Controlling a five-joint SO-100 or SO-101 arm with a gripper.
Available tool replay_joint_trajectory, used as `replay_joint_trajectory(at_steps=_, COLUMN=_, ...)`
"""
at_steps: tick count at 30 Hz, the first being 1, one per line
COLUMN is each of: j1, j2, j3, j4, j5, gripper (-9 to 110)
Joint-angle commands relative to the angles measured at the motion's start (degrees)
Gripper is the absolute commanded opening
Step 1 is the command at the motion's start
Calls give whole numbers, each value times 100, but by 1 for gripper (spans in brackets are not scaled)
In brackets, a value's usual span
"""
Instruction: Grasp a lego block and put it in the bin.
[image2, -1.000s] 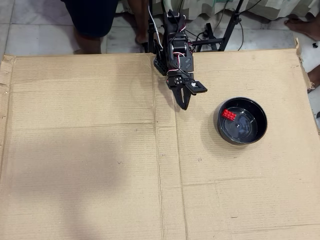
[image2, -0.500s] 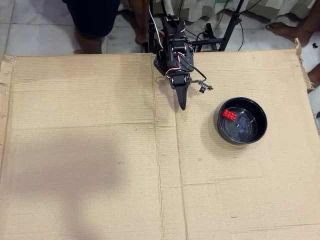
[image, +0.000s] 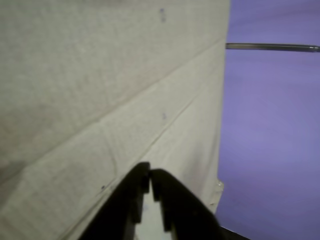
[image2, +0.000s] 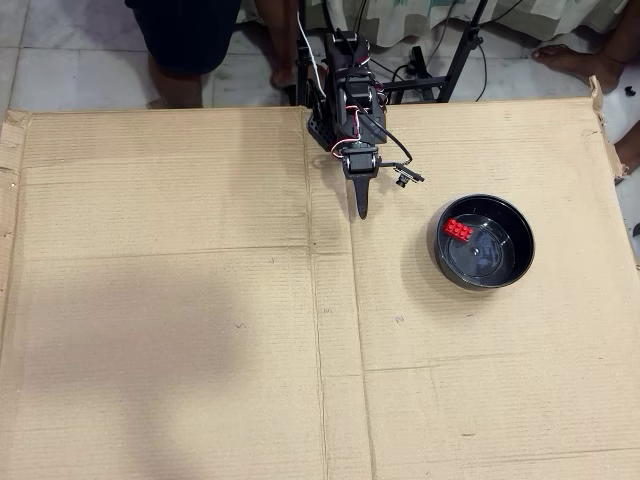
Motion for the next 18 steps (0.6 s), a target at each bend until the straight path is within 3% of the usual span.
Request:
replay_joint_trajectory(at_steps=1, j1=18, j2=9, j3=88, j4=211, j5=-35, gripper=0)
replay_joint_trajectory(at_steps=18, j1=-9, j2=70, j3=88, j4=562, j5=-35, gripper=0)
